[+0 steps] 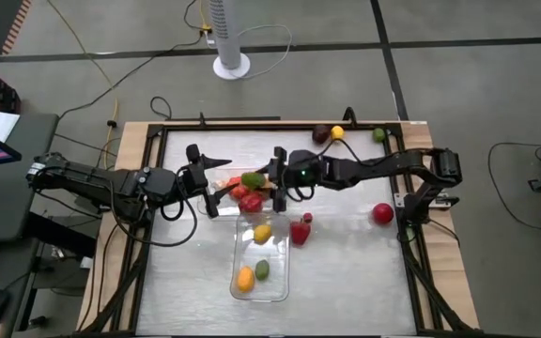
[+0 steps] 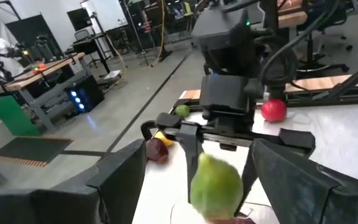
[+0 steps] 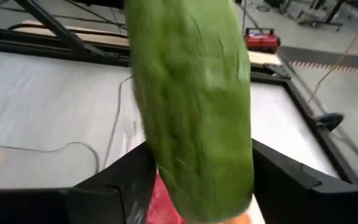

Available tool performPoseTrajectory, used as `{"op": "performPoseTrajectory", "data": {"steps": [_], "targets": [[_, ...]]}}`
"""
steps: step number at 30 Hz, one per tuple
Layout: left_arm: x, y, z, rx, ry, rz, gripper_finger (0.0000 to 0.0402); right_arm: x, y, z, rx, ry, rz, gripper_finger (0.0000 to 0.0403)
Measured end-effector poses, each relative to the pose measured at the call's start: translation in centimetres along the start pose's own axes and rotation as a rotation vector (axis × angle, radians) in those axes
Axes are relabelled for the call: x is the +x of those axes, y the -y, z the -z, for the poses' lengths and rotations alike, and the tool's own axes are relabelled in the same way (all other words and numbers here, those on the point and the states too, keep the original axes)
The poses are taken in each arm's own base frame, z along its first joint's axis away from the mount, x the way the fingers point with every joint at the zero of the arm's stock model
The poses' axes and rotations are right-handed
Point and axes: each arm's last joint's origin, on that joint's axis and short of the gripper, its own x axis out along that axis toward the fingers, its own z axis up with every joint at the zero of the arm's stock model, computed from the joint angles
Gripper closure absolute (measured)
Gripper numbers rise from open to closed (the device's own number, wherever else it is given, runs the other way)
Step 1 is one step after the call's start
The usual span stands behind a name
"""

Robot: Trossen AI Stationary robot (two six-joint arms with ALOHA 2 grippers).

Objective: Sort produce into baskets
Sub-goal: Put the cucumber into the top transparent bin, then put the right tomato into the bottom transparent bin

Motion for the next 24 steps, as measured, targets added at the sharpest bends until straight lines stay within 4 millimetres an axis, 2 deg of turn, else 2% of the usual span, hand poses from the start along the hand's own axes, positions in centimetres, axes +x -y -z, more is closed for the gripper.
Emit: {"op": "performPoseTrajectory", "data": {"steps": [8,10,14,17,19,21,24], "targets": [[0.0,0.0,0.0,-0.001,-0.001,0.000,0.0121,1.5,-0.3,1.6,0.026,-0.048,-0.024,0.0089],[0.0,0.0,0.0,0.001,-0.003,0.000,0.0121,1.2,-0.3,2.2,0.014,-0.123,0.001,0.0080],[0.0,0.0,0.2,0.012,-0.017,0.005,0.0121,-0.8,0.6,1.9,-0.004,-0.254,0.131,0.0075],[0.0,0.1,0.3,0.026,-0.023,0.006,0.0121,-2.9,1.2,0.9,0.021,-0.282,0.150,0.0077],[0.0,0.1,0.3,0.035,-0.027,0.006,0.0121,-3.9,1.3,0.9,0.025,-0.330,0.146,0.0079],[0.0,0.0,0.3,0.034,-0.027,0.006,0.0121,-4.4,1.1,1.7,0.022,-0.393,0.133,0.0081],[0.0,0.0,0.3,0.026,-0.027,0.006,0.0121,-4.5,1.1,4.0,0.011,-0.467,0.125,0.0082]]}}
